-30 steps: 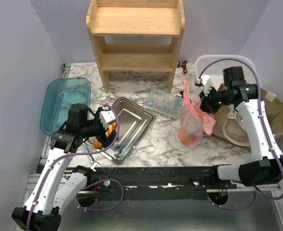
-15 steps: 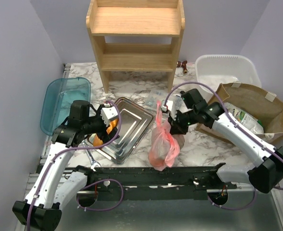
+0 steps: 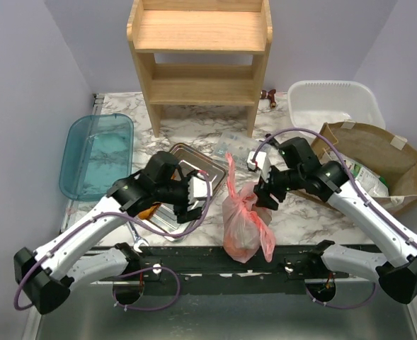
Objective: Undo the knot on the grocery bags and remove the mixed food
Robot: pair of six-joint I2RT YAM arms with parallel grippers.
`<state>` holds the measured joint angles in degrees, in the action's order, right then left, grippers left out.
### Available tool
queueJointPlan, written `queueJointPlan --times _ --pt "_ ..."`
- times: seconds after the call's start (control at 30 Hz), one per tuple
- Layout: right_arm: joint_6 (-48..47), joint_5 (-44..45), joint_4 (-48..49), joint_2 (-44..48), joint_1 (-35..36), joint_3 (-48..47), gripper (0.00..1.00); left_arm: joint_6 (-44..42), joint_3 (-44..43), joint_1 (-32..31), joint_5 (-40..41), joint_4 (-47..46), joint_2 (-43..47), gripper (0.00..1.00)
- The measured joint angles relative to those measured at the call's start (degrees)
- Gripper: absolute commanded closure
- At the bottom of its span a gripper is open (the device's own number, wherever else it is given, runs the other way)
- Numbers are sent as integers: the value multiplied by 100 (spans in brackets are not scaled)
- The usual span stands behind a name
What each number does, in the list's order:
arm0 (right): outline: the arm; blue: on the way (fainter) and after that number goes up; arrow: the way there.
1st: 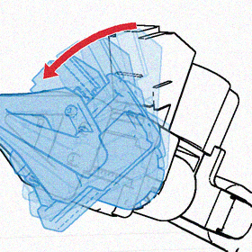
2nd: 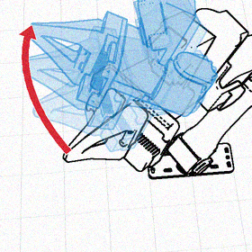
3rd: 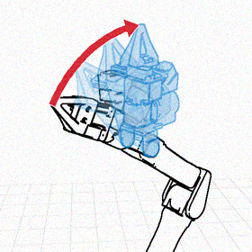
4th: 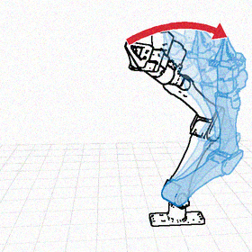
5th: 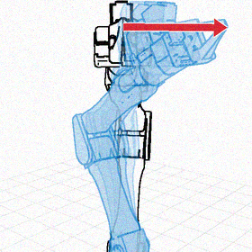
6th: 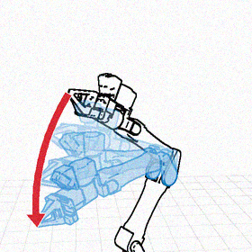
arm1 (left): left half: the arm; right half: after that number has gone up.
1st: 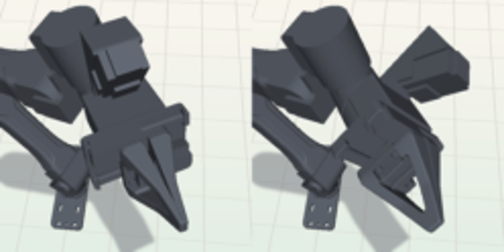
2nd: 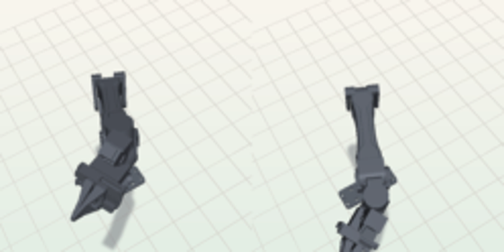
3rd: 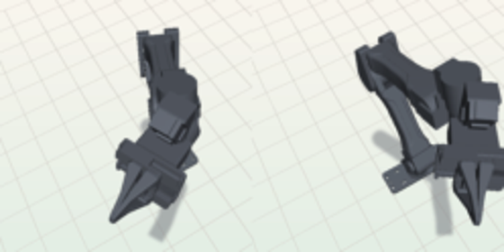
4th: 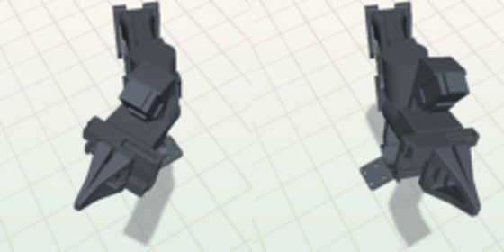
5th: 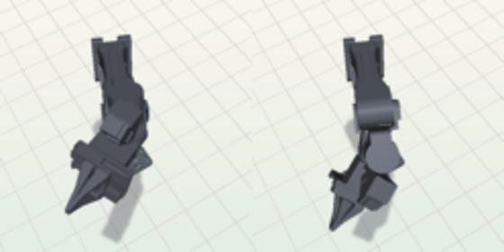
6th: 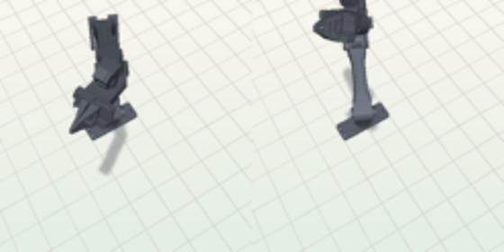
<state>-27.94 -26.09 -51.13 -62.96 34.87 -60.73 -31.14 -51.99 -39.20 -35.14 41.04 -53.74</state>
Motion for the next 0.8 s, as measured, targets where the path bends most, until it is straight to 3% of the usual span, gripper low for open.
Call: queueJointPlan --times 0.3,0.53,0.63,0.7,0.73,0.8 --pt "597 46 166 -931 -157 -356 37 1974 -39 -1117 446 -2417 -1486 31" --pt "538 -444 68 -1327 -1250 -70 38 3176 428 -1657 887 -3630 -1856 31" --pt "372 -699 -39 -1427 -1318 -9 40 3436 656 -1797 1040 -3832 -1998 34" --pt "291 -859 -114 -1429 -1318 22 48 3550 734 -1843 1176 -3888 -2122 38" --pt "247 -931 -138 -1429 -1318 28 58 3580 752 -1845 1294 -3915 -2192 42" --pt "186 -1021 -149 -1429 -1311 42 87 3595 754 -1845 1436 -3958 -2267 60"
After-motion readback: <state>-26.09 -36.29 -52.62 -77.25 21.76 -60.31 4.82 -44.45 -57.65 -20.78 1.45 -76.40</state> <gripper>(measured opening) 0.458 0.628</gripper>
